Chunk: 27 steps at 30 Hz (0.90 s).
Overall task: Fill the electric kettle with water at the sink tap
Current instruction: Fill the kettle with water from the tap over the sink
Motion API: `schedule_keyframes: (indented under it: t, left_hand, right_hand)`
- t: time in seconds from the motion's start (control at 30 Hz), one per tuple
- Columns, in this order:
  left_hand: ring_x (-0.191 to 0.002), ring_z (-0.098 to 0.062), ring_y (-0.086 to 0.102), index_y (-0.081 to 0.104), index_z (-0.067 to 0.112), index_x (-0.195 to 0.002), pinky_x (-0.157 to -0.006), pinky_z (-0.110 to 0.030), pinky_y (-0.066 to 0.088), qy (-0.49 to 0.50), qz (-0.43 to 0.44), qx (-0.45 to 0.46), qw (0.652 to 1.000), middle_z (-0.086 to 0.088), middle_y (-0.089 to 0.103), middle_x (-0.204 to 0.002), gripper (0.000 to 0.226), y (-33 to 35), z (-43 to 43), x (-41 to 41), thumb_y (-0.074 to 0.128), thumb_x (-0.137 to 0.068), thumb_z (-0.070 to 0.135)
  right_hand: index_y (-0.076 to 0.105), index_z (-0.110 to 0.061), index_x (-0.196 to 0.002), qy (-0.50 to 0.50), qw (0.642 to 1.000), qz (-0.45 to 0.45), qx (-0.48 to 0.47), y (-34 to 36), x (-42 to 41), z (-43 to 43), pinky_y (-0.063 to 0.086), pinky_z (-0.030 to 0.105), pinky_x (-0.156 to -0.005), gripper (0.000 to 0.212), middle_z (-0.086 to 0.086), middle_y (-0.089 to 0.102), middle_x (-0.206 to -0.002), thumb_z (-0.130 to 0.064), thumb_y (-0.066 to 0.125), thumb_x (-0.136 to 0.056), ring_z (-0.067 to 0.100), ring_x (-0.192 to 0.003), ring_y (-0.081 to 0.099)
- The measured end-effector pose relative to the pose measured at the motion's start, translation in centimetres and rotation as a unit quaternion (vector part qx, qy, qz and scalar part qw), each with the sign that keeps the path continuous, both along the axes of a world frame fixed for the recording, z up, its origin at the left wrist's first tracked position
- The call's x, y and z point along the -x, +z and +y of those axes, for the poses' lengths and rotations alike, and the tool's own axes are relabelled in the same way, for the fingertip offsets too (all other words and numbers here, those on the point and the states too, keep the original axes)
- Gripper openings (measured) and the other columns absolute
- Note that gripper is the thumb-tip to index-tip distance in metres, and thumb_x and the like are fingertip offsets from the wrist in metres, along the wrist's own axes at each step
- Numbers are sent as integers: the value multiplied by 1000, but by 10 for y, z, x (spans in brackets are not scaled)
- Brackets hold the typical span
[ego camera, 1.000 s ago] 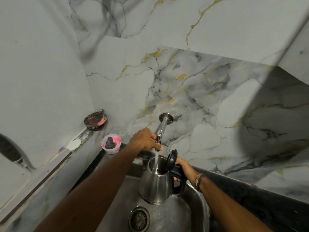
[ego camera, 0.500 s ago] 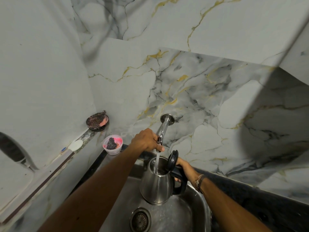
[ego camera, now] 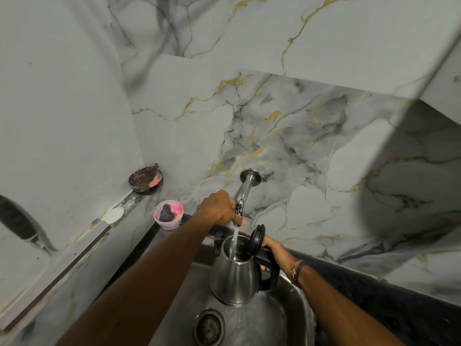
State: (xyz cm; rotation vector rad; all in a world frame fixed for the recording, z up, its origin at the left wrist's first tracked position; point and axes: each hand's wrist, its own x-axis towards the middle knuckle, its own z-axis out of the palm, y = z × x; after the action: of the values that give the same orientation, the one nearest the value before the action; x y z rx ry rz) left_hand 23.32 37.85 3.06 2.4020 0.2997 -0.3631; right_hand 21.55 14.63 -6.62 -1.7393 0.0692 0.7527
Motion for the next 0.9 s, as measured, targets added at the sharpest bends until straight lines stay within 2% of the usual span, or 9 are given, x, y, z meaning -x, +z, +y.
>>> schedule_keyframes:
  t: [0.07,0.13,0.3,0.43,0.63,0.9]
  left_hand:
    - [-89,-20,75,85,23,-88,-93,-44,60,3,0,-6,1000,3,82,-88,39,0,0,1,105,-67,49]
    - [-91,-20,74,86,24,-93,-92,-41,58,7,-4,-14,1000,3,82,-90,43,1,-1,1,105,-66,51]
    - [-91,-21,74,85,22,-95,-89,-41,57,4,-6,-22,1000,2,81,-91,44,2,-3,2,104,-67,52]
    - [-94,-23,76,85,21,-94,-93,-44,60,2,-2,-22,1000,0,83,-93,42,2,-2,2,103,-70,50]
    - [-92,-23,75,84,19,-92,-87,-42,58,-1,-2,-17,1000,-1,82,-92,41,2,-3,3,102,-72,49]
    - [-98,-25,76,86,20,-98,-97,-46,60,-2,1,-26,1000,-1,83,-98,45,4,-2,4,103,-70,51]
  right_hand:
    - [85,-2,-104,-4,1000,9,-15,0,1,2,55,37,-72,71,26,80,-95,-65,68,-78,31,-80,70]
    - [86,-9,-88,-15,999,25,-27,0,1,4,51,34,-61,60,18,76,-80,-64,72,-69,25,-65,67]
    - [87,-16,-77,-2,999,24,-23,6,5,4,52,25,-48,54,6,77,-67,-66,71,-64,14,-52,68]
    - [85,-15,-86,-3,1000,11,-15,11,9,4,53,24,-49,49,5,78,-69,-59,67,-76,13,-53,69]
    - [80,-11,-90,-9,1000,-1,-4,13,12,3,52,24,-49,41,4,76,-66,-41,57,-104,12,-52,67]
    - [73,-2,-104,-10,1000,7,1,19,17,6,50,28,-56,38,15,69,-82,-34,52,-107,18,-59,62]
